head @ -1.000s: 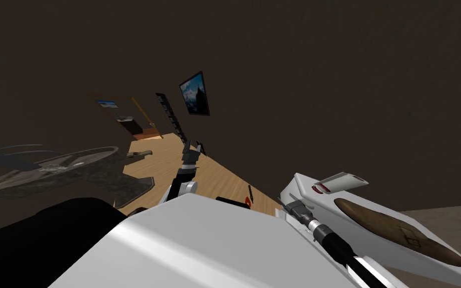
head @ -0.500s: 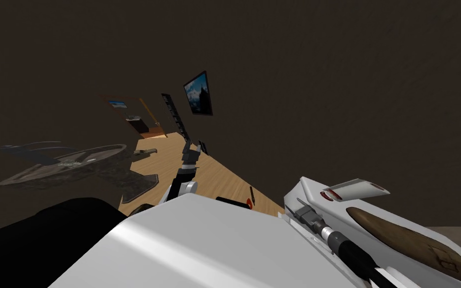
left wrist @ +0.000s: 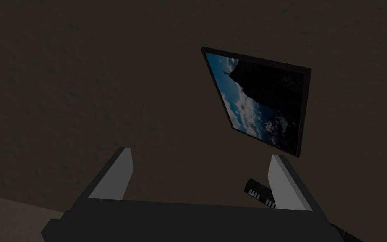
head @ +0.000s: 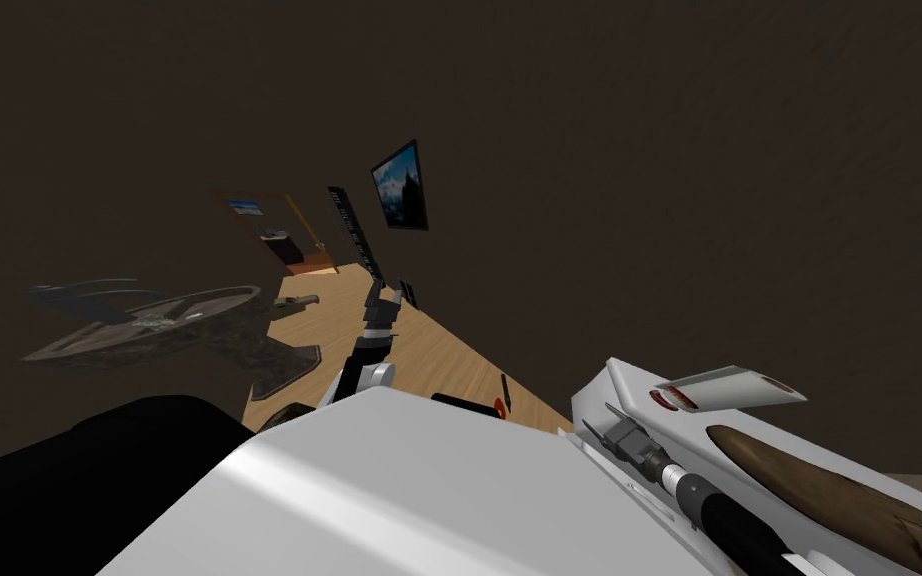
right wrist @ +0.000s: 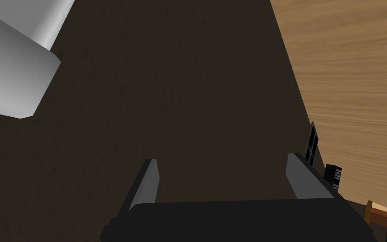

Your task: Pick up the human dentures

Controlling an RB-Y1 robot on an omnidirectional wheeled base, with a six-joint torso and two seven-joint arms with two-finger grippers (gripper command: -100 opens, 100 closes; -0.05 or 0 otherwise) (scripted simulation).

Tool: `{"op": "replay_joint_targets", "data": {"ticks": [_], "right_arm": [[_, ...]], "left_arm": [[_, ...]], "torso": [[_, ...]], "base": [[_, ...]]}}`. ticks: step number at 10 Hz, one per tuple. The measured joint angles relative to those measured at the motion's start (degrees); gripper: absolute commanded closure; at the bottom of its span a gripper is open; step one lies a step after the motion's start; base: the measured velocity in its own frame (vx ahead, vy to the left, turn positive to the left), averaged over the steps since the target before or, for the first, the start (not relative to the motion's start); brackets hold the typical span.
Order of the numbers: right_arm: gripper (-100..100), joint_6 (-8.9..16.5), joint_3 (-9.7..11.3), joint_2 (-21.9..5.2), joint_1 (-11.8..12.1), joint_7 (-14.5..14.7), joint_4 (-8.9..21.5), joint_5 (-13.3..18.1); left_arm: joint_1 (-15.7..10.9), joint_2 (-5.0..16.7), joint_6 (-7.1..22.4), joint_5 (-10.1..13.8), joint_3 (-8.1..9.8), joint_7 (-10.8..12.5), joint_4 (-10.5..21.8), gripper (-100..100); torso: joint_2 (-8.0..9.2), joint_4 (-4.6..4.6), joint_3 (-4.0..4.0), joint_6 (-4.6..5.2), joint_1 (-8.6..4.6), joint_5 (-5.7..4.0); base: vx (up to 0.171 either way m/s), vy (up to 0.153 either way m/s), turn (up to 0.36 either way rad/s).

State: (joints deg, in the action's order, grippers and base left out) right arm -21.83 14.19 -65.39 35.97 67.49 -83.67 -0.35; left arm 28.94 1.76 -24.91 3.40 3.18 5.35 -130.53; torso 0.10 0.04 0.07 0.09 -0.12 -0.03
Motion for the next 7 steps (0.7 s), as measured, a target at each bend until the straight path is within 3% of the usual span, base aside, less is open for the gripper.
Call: {"op": "replay_joint_targets", "data": {"ticks": [5,7], "right_arm": [[-100,-0.1,0.0,0.0,0.0,0.0,0.1,0.0],[-100,0.3,-1.0,-2.1,0.3,0.2,-1.9,0.3]], "left_arm": [[0.0,0.0,0.0,0.0,0.0,0.0,0.0,0],[0.0,0.0,0.0,0.0,0.01,0.0,0.0,0]], "torso": [[-0.05,-0.01,-0.03,-0.01,0.09,0.02],[-0.16,-0.03,-0.09,-0.01,-0.16,-0.02]], "base": [[0.008,-0.006,-0.01],[0.038,-0.07,-0.076]]}}
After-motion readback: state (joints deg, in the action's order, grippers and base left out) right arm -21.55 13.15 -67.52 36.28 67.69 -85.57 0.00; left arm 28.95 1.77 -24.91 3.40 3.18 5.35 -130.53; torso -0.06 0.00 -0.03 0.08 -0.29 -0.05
